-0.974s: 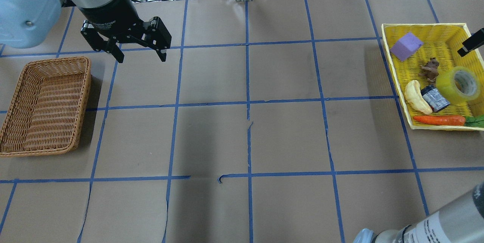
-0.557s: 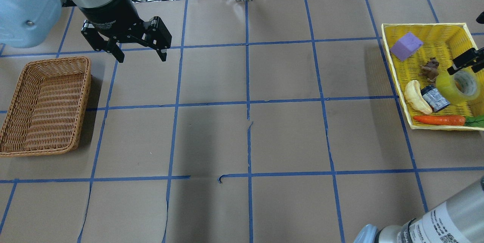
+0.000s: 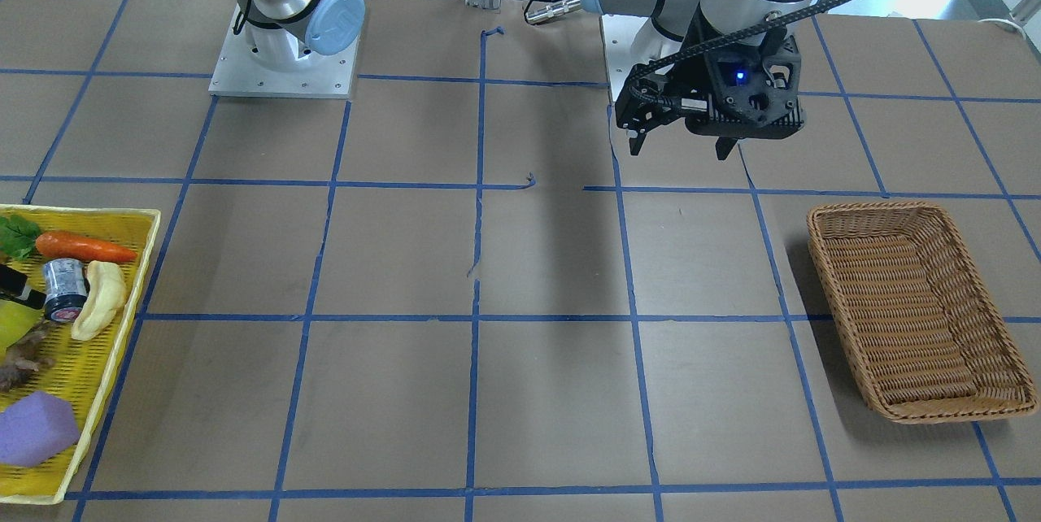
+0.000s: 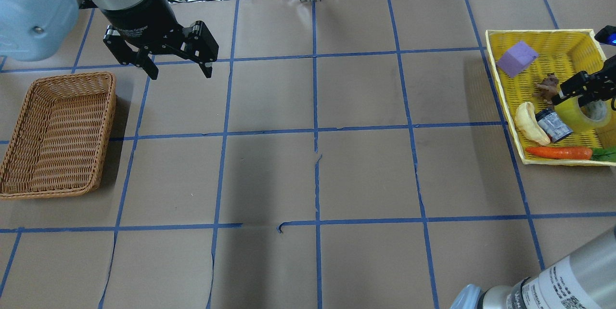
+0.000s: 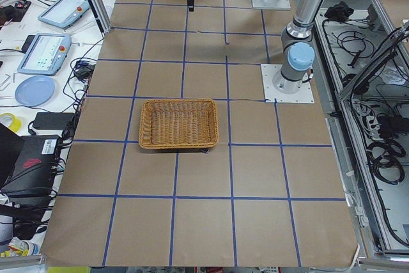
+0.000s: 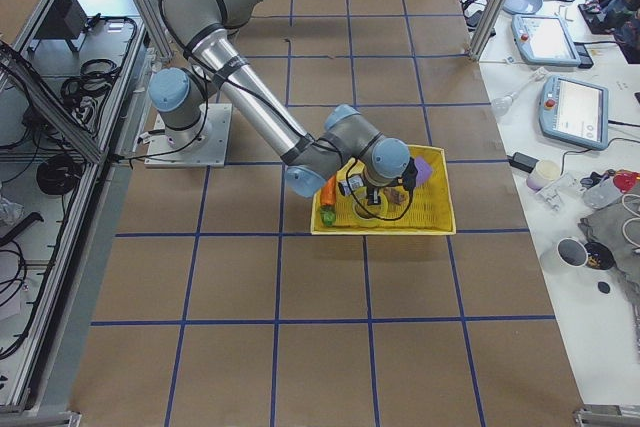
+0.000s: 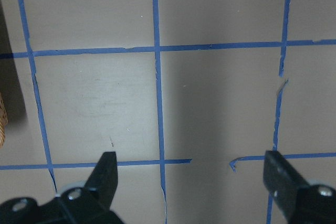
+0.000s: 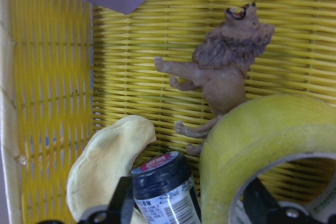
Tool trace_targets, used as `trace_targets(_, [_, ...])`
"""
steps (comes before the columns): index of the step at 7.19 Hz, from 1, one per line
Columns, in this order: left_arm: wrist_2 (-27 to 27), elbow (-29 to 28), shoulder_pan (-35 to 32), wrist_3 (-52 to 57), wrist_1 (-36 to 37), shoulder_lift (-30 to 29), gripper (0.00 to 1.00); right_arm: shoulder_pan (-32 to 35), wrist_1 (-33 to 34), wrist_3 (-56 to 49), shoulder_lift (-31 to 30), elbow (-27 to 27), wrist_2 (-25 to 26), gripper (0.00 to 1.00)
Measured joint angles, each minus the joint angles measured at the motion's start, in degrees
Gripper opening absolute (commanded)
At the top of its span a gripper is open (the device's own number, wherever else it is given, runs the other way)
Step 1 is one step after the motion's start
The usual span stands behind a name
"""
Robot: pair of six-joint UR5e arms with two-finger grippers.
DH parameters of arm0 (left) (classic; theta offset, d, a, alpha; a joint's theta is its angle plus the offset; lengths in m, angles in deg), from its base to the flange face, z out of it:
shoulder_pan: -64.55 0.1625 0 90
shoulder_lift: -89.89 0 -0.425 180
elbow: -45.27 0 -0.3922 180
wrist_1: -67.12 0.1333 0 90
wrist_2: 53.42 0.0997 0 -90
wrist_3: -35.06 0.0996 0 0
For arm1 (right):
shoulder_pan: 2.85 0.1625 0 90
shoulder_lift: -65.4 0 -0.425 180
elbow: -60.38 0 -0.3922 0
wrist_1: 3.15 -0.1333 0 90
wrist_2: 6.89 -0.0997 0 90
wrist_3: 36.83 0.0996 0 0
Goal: Transfer tape with both arms
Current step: 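Move the right gripper down into the yellow basket over the tape roll, then grasp the yellow tape roll with the right gripper and lift it out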
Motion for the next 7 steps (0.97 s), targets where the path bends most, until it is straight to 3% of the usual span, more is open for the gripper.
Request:
trace_targets(3, [0.0,0.0,0.0,0.0,0.0,0.0,1.00,0.0,0.3,-0.2,-0.4,0.3,1.7,0.00])
trace_targets(5, [0.2,0.0,0.0,0.2,0.0,0.0,1.00,0.8,-0.3,0.4,-4.4,1.5,3.5,0.00])
trace_targets(7, [0.2,0.0,0.0,0.2,0.0,0.0,1.00,6.0,-0.4,1.5,-8.1,2.8,5.5,0.00])
